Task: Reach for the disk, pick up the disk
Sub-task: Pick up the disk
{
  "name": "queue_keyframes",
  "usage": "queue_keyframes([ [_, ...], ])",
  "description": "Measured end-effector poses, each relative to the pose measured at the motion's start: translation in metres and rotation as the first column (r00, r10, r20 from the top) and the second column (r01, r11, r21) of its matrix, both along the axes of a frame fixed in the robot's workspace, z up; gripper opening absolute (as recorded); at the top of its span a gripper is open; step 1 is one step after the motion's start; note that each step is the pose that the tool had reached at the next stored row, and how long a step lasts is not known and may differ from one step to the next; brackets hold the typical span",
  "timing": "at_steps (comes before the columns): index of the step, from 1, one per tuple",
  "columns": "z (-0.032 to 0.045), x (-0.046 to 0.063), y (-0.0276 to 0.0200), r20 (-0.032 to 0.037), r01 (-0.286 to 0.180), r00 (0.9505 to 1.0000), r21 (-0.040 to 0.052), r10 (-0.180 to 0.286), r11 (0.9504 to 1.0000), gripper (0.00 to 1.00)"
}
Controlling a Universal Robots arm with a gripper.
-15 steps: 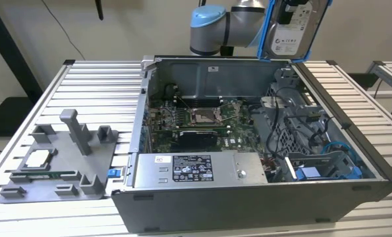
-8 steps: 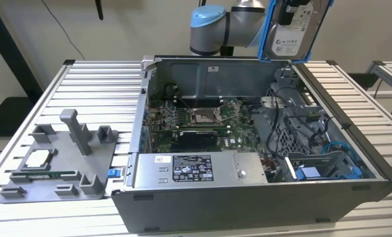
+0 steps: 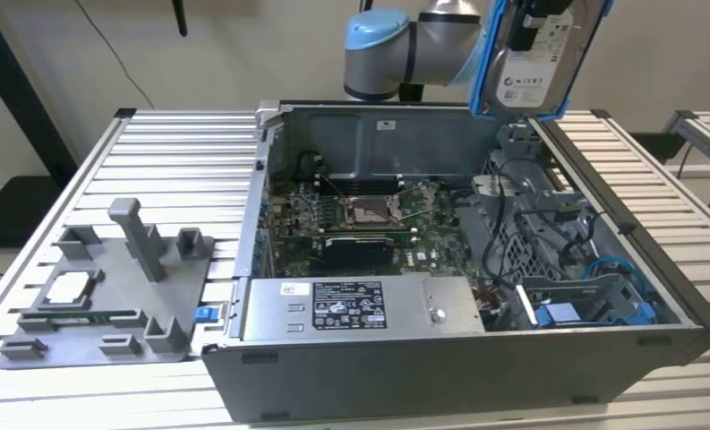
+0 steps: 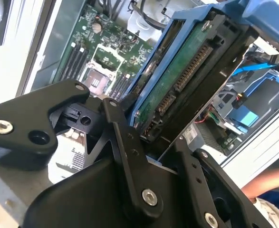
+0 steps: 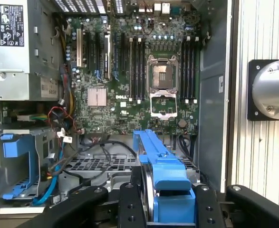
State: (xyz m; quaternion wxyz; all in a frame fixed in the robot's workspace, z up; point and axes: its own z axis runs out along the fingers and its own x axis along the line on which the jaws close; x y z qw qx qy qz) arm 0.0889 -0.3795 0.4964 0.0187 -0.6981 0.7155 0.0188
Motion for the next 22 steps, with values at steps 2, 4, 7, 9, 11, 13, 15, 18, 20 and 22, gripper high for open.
queue_keyframes([
  [2, -0.0004, 0.0, -0.004, 0.0, 0.0, 1.0, 0.0, 0.0, 1.0, 0.0],
  [4, -0.001, 0.0, -0.008, 0.0, 0.0, 1.0, 0.0001, 0.0, 1.0, 0.0],
  [7, -0.0014, 0.0, -0.0139, 0.0, 0.0, 1.0, 0.0001, 0.0, 1.0, 0.0],
  [9, -0.0014, 0.0, -0.0176, 0.0, 0.0, 1.0, 0.0001, 0.0, 1.0, 0.0],
  [11, -0.0015, 0.0, -0.0213, 0.0, 0.0, 1.0, 0.0001, 0.0, 1.0, 0.0],
  [13, -0.0015, 0.0, -0.0256, 0.0, 0.0, 1.0, 0.0001, 0.0, 1.0, 0.0],
  [15, -0.0016, 0.0, -0.0299, 0.0, 0.0, 1.0, 0.0001, 0.0, 1.0, 0.0],
  [18, -0.0017, 0.0, -0.0365, 0.0, 0.0, 1.0, 0.0001, 0.0, 1.0, 0.0],
  [20, -0.0018, 0.0, -0.0411, 0.0, 0.0, 1.0, 0.0001, 0.0, 1.0, 0.0],
  [22, -0.0018, 0.0, -0.0458, 0.0, 0.0, 1.0, 0.0001, 0.0, 1.0, 0.0],
])
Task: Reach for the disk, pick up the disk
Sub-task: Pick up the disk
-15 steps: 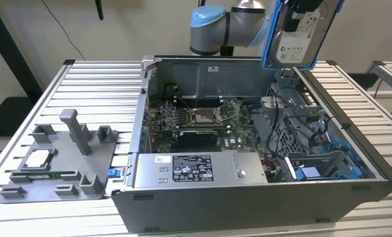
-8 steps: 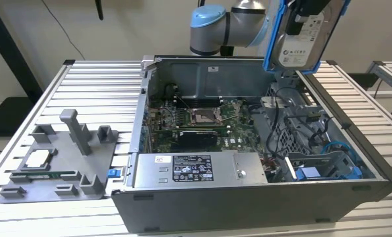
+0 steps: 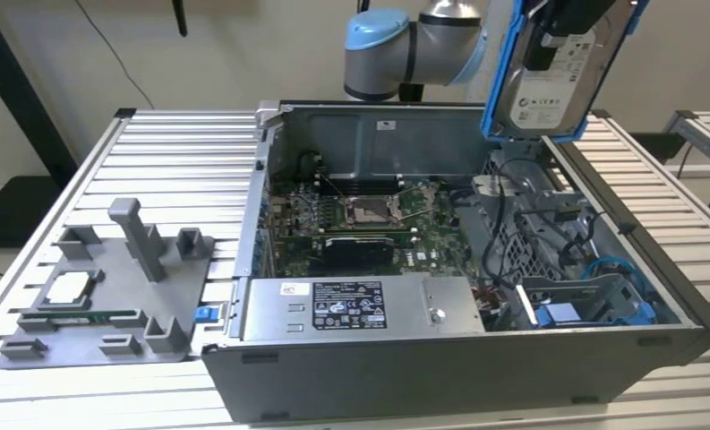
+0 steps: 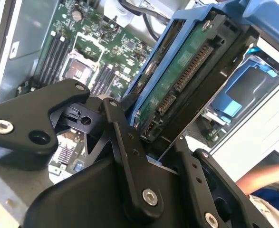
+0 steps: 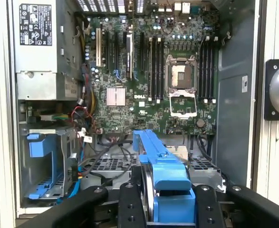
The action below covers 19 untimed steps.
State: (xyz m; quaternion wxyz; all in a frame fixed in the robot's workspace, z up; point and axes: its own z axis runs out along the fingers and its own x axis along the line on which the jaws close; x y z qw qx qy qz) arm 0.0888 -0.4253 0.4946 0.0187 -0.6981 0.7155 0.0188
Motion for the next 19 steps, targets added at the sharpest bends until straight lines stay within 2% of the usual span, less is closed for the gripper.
queue_keyframes([
  [9, -0.0003, 0.0, -0.0224, 0.0, 0.0, 1.0, 0.0, 0.0, 1.0, 0.0],
  [19, -0.0013, 0.0, -0.0522, 0.0, 0.0, 1.0, -0.0001, 0.0, 1.0, 0.0],
])
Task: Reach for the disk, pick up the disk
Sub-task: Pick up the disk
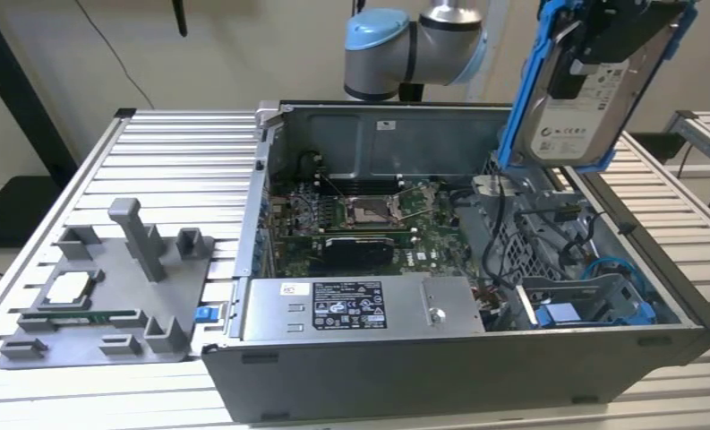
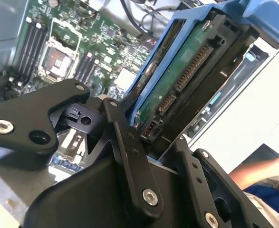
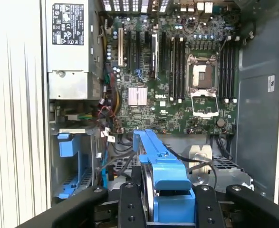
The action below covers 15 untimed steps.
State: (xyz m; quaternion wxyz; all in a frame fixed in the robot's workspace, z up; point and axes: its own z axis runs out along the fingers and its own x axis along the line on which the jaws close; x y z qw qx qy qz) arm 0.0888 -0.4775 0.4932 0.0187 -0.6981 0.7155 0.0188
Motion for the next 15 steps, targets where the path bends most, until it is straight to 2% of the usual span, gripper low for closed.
queue_keyframes([
  [15, -0.0072, 0.0, -0.0534, 0.0, 0.0, 1.0, 0.0001, 0.0, 1.0, 0.0],
])
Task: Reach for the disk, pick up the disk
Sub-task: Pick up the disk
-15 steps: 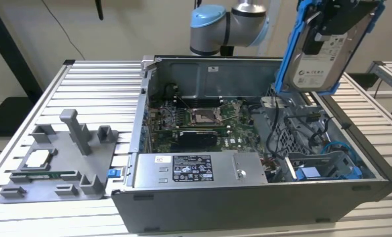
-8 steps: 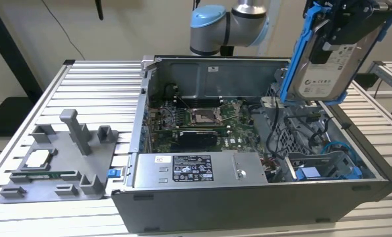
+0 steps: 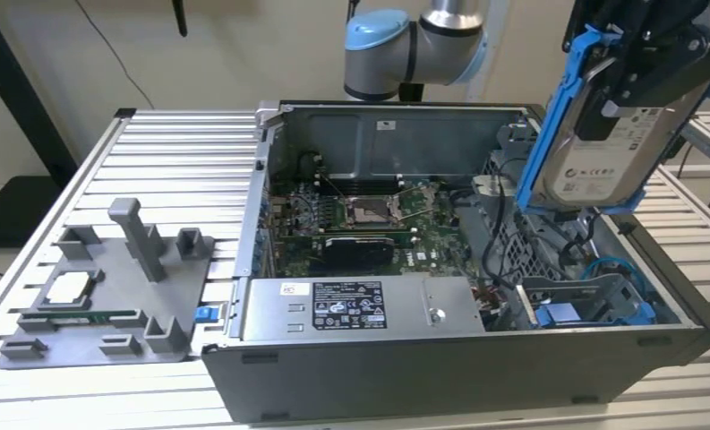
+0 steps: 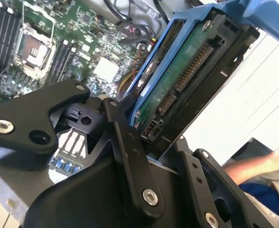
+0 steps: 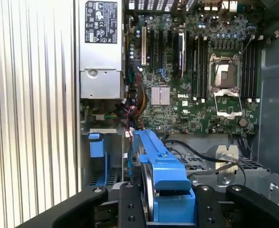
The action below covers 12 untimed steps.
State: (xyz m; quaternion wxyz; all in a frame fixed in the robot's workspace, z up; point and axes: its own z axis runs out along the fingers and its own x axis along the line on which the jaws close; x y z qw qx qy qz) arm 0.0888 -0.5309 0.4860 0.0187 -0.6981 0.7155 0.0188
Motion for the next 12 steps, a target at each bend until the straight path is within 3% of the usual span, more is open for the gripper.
queue_keyframes([
  [7, -0.0094, 0.0, -0.0199, 0.0, 0.0, 1.0, -0.0001, 0.0, 1.0, 0.0],
  [12, -0.015, 0.001, -0.0387, -0.0017, 0.0, 1.0, 0.0, 0.0, 1.0, 0.0],
])
